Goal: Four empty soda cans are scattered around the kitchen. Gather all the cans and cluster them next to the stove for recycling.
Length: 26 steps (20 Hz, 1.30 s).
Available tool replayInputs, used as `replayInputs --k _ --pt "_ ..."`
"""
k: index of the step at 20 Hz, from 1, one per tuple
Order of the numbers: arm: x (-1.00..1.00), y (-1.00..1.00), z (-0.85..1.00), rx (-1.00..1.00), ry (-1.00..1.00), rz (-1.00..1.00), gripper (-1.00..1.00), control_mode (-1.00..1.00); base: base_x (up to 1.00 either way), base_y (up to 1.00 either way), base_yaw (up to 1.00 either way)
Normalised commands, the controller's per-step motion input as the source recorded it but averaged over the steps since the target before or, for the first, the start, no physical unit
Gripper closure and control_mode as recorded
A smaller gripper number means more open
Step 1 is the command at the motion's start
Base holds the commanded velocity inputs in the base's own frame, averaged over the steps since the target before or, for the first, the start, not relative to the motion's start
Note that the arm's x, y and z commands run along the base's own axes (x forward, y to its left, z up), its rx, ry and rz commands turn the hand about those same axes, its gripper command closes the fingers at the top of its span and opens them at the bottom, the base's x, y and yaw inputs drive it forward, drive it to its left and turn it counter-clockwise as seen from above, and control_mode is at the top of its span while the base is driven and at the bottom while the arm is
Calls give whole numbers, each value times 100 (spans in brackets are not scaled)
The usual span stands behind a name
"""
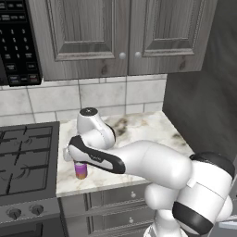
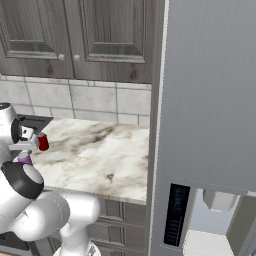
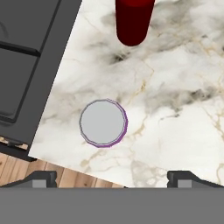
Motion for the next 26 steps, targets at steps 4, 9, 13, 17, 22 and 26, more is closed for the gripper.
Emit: replayInputs --k 4,9,13,17,22,26 --pt "0 0 -3 0 0 0 -100 -100 0 0 0" --pt "3 2 -6 0 0 0 -100 -100 0 0 0" --pt "8 5 -10 0 1 0 -100 -100 0 0 0" --pt "10 4 -9 0 1 0 -100 -100 0 0 0" --pt "9 5 -7 0 1 0 -100 -100 0 0 0" --pt "5 7 -9 0 0 0 -100 -100 0 0 0"
